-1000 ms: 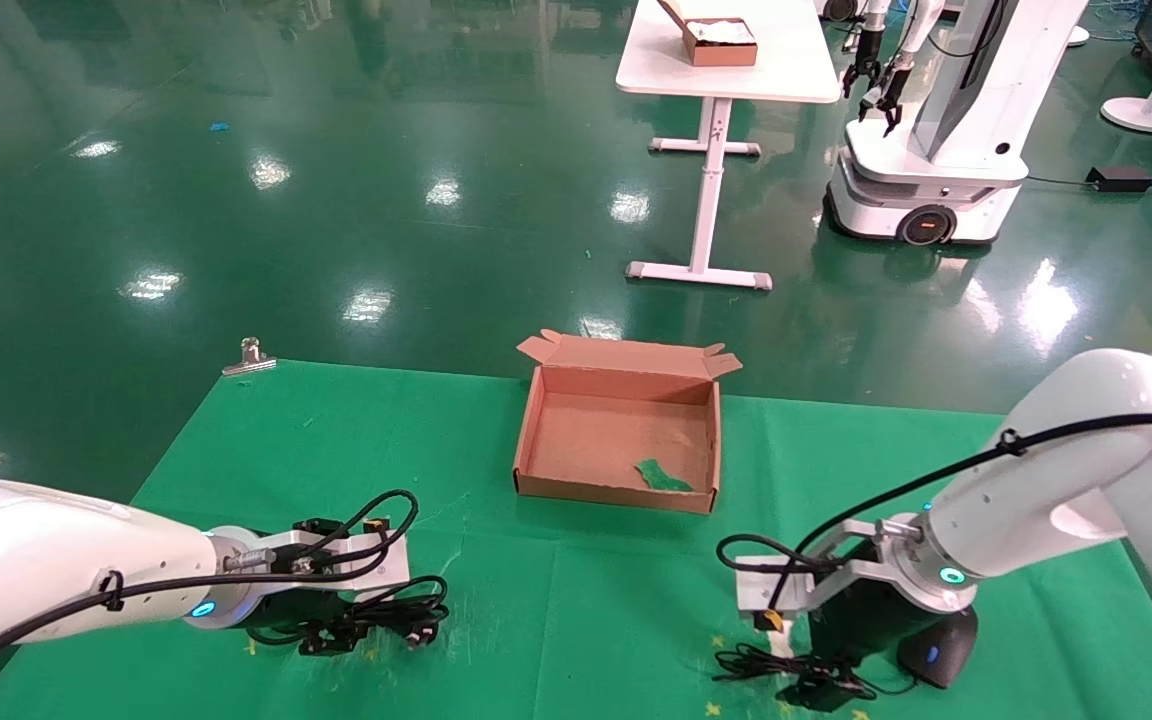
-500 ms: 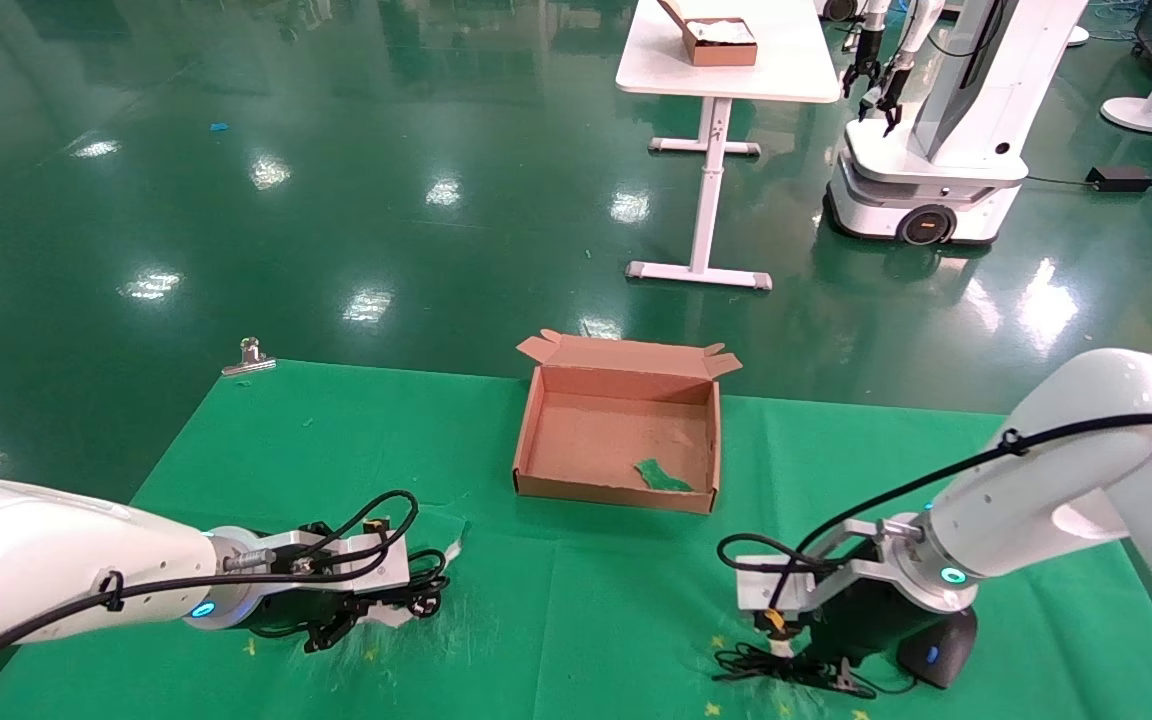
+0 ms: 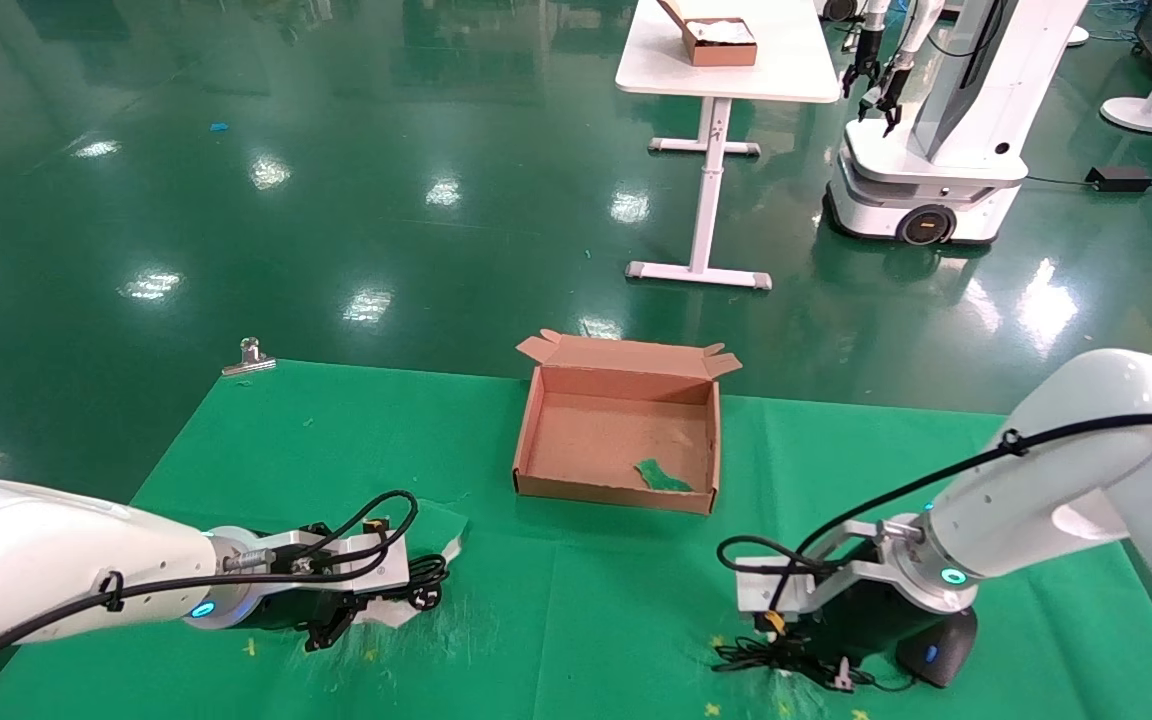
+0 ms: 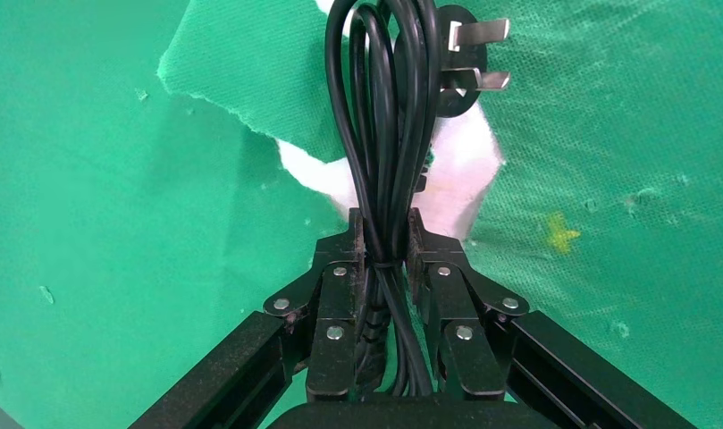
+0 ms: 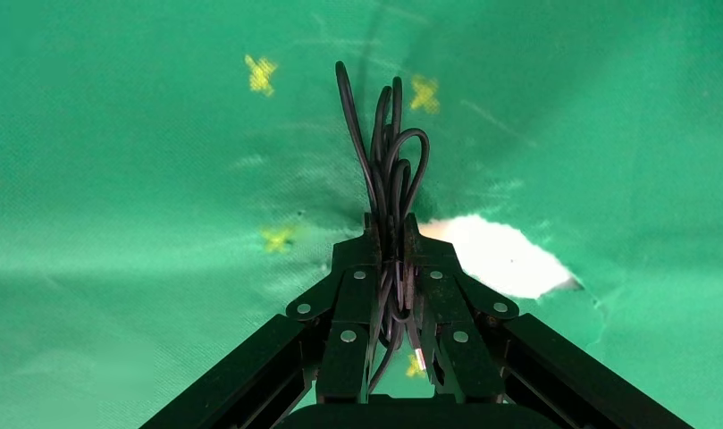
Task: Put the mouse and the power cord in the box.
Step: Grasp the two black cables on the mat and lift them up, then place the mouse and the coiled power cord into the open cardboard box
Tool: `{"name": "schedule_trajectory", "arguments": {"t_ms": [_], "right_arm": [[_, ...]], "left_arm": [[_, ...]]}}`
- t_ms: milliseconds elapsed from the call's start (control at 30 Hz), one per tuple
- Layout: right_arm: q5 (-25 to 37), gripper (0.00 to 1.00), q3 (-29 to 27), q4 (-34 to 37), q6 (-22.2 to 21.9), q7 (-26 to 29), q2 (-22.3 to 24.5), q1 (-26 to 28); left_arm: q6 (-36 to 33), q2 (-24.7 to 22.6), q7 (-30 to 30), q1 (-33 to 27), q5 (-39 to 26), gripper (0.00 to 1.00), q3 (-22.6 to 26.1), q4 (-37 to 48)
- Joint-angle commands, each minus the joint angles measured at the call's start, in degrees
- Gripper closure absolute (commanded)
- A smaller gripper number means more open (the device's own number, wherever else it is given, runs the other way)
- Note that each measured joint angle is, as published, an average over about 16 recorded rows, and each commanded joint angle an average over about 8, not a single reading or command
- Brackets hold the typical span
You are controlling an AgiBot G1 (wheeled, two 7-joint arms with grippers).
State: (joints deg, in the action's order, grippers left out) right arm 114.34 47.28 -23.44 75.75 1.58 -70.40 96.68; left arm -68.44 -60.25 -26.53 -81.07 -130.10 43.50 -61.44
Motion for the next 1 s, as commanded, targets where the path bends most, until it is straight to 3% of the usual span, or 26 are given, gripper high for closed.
{"name": "schedule_trajectory", "arguments": {"t_ms": [33,233,400,667,867,900,1000], "right_arm": [[-0.3,1.0,-0.2,-0.3,0.0,-0.1,0.3,0.5],[-0.1,1.0,-0.9,-3.2,0.2,0.2,2.4,4.1],[1.5,1.0,-0.6,-6.1,0.1,1.8,4.3,6.7],[4.8,1.0,0.5,-12.7,2.2,6.7,7.6,8.5],[6.3,1.0,0.6,-22.3,6.8,12.3,11.9,10.1],[6.4,1.0,0.5,-24.2,7.6,13.2,12.7,10.2],[6.5,1.0,0.2,-29.7,9.9,16.1,15.0,10.5]], "left_arm": [[-0.1,0.1,0.3,0.0,-0.2,1.0,0.2,-0.1],[-6.0,2.9,1.0,-4.0,8.8,1.0,-3.3,-5.7],[-4.9,-0.2,-1.7,-6.8,11.2,1.0,-5.2,-6.6],[12.5,-14.6,-4.7,-5.3,-0.8,1.0,-0.8,-1.4],[28.7,-18.7,-7.6,-4.5,-7.1,1.0,11.2,4.5],[30.6,-18.8,-8.6,-4.7,-7.5,0.96,13.5,5.3],[34.9,-18.9,-12.3,-5.8,-8.4,0.58,19.9,7.1]]}}
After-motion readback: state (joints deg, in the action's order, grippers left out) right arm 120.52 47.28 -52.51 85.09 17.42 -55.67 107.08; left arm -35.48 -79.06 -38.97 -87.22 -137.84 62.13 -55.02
